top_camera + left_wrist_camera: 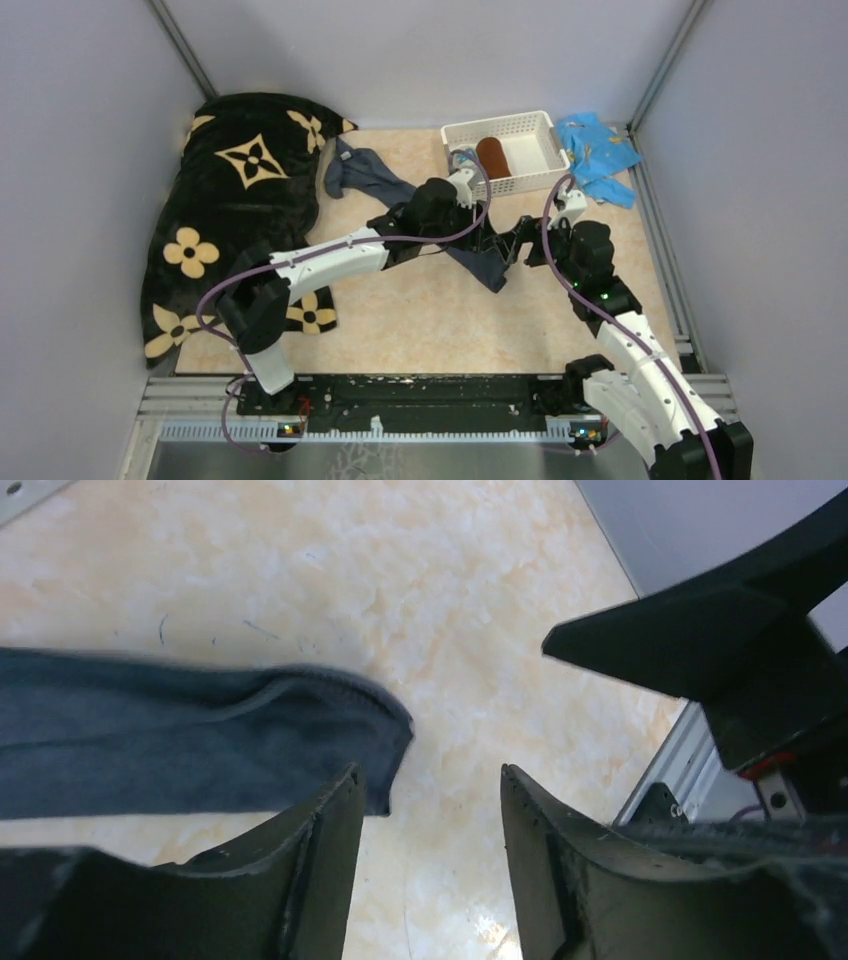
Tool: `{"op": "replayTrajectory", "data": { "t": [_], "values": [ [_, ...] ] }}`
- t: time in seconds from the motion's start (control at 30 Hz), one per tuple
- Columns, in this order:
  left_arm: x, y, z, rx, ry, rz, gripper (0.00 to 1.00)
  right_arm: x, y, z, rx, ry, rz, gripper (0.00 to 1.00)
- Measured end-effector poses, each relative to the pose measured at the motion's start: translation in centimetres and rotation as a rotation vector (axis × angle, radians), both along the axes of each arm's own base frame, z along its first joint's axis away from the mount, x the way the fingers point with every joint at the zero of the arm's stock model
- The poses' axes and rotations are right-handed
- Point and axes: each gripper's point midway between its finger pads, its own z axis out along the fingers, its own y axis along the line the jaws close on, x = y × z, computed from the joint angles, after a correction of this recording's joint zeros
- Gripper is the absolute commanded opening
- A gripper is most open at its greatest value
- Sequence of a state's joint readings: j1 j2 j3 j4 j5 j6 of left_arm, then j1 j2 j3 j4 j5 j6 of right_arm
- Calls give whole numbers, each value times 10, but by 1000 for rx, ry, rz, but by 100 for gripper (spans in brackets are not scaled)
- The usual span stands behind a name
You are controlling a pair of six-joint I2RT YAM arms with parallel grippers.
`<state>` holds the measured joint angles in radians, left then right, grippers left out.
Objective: Roll the towels
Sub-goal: Move the towel to the center of the board.
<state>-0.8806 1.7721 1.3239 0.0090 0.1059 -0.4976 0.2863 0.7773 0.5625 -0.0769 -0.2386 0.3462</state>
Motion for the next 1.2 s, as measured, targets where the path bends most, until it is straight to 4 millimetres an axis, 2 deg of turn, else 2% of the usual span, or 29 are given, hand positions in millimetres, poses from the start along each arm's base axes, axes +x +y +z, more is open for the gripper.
{"op": "replayTrajectory", "data": {
  "t": [0.03, 0.1, 0.2, 0.3, 0.43, 0.57, 0.6, 0.63, 0.77, 0.9, 1.03, 1.07, 1.17, 1.2],
  "values": [
    [-10, -2, 0, -1, 5, -16, 64, 0, -1, 1, 0, -5, -4, 88],
    [-16, 6, -1, 7, 10, -8, 70, -2, -3, 3, -1, -10, -11, 88],
    [-9, 37, -4, 38, -9, 77, 74, -3, -4, 0, -7, 4, -16, 85],
    [4, 70, -4, 66, -27, 169, 75, 0, -2, -15, -27, 65, -14, 81],
    [46, 119, -9, 103, -18, 309, 76, 7, 3, -41, -62, 176, 0, 75],
    [95, 181, -38, 179, 27, 477, 76, 18, 17, -59, -96, 268, 31, 74],
    [111, 197, -53, 219, 54, 521, 77, 21, 23, -62, -103, 284, 44, 74],
    [113, 199, -56, 225, 58, 527, 77, 23, 31, -66, -112, 301, 63, 74],
    [150, 209, -85, 283, 95, 554, 77, 33, 58, -84, -132, 348, 124, 74],
    [191, 212, -104, 310, 99, 563, 77, 37, 70, -112, -130, 423, 129, 75],
    [213, 213, -120, 336, 98, 549, 77, 36, 65, -144, -146, 522, 80, 75],
    [217, 213, -125, 344, 100, 538, 76, 36, 64, -147, -149, 530, 73, 75],
    [219, 209, -141, 353, 118, 498, 75, 37, 50, -156, -129, 569, 11, 75],
    [219, 206, -141, 345, 122, 487, 74, 37, 41, -161, -122, 587, -20, 75]
  ]
}}
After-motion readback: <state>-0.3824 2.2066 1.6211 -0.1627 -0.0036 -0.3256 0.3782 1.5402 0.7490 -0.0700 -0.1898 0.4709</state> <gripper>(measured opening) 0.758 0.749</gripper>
